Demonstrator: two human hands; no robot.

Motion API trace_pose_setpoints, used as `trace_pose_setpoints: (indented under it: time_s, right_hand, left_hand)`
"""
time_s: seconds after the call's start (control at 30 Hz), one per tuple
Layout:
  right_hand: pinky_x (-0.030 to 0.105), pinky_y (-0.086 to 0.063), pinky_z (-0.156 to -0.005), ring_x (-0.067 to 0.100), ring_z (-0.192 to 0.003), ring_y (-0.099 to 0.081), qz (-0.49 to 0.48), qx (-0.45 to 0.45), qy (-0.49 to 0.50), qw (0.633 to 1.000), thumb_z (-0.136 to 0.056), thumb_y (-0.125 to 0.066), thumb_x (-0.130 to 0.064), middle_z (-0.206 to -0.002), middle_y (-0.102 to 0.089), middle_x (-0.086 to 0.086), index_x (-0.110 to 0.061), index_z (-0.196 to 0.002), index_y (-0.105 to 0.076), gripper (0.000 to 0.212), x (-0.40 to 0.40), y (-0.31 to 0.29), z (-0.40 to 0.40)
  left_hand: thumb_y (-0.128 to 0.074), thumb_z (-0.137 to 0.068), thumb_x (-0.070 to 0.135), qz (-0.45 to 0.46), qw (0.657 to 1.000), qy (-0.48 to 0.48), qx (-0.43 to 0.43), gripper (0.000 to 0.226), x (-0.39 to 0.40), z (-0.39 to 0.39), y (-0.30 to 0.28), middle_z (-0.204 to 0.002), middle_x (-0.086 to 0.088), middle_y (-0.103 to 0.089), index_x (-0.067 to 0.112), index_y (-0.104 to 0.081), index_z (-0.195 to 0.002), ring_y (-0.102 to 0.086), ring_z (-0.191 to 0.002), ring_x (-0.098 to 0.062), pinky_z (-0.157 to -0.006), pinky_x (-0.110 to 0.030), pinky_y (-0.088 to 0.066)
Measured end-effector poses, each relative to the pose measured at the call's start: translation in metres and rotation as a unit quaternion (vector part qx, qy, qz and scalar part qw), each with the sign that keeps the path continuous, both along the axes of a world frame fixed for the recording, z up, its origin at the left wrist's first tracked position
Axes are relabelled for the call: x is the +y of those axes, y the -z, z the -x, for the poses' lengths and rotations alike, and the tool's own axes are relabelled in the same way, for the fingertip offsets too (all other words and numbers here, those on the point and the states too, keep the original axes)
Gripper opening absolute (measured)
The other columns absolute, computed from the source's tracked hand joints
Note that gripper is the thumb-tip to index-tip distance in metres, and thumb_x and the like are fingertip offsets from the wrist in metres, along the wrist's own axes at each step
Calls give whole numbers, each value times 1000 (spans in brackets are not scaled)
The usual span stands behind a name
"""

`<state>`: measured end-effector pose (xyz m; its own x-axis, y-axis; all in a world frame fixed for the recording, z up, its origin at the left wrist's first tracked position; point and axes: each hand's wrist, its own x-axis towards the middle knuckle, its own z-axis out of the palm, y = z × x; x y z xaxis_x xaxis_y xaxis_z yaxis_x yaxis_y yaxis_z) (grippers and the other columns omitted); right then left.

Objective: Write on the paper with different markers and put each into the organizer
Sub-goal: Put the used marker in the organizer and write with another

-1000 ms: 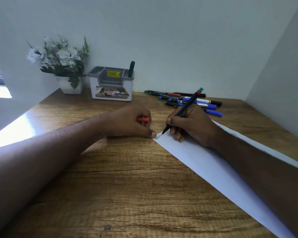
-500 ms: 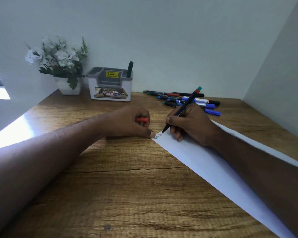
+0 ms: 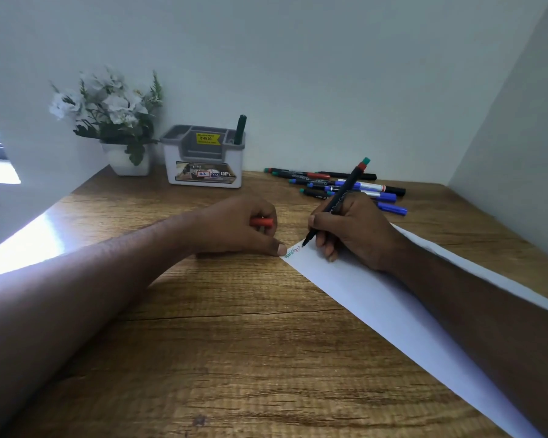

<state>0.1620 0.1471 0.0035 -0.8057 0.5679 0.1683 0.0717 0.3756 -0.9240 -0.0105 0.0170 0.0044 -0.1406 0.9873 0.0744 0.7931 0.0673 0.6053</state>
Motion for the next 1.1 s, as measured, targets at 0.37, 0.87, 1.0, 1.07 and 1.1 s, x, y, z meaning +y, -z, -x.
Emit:
trace_pose_setpoints:
  time_s: [0.37,0.87,1.0,1.07,1.1]
  right_hand:
    - [26,-48,-39,18,-39,-56,-21,-5,-6,1000,-89,-61,-3,-54,-64,10,-1,-72,-66,17,-4,-1,-3]
    - [26,-49,-38,16,-39,-56,-44,3,20,999,-90,-61,-6,-56,-65,11,2,-75,-65,18,-6,-1,-4]
    - [26,-49,-39,17,-40,-57,-53,-1,15,998,-89,-62,-8,-57,-65,10,3,-76,-66,17,-6,-1,-4]
    - [26,-49,-39,16,-40,-57,-52,0,12,999,-89,-62,-8,-57,-65,10,3,-76,-66,17,-5,0,-4]
    - [26,-49,-39,16,-40,-56,-52,0,12,999,-89,-62,-8,-57,-65,10,3,-77,-66,17,-6,0,-4]
  left_hand:
    - [-79,-72,42,-1,1000,4,-1,25,0,-2,-2,-69,12,-55,25,-59,-74,-47,-57,4,-54,-17,-37]
    - [-78,-72,42,5,1000,7,0,25,0,-1,-2,-64,15,-54,26,-60,-73,-46,-57,3,-56,-22,-37]
    - [-78,-71,44,4,1000,8,-2,25,0,-1,-1,-64,16,-54,27,-60,-73,-47,-58,2,-57,-24,-38]
    - [-78,-71,43,3,1000,8,0,25,0,-1,-1,-64,16,-54,27,-60,-72,-47,-57,3,-57,-23,-38]
    - [-78,-71,44,4,1000,9,1,25,-1,-1,-2,-65,15,-55,27,-60,-73,-47,-58,2,-57,-24,-38]
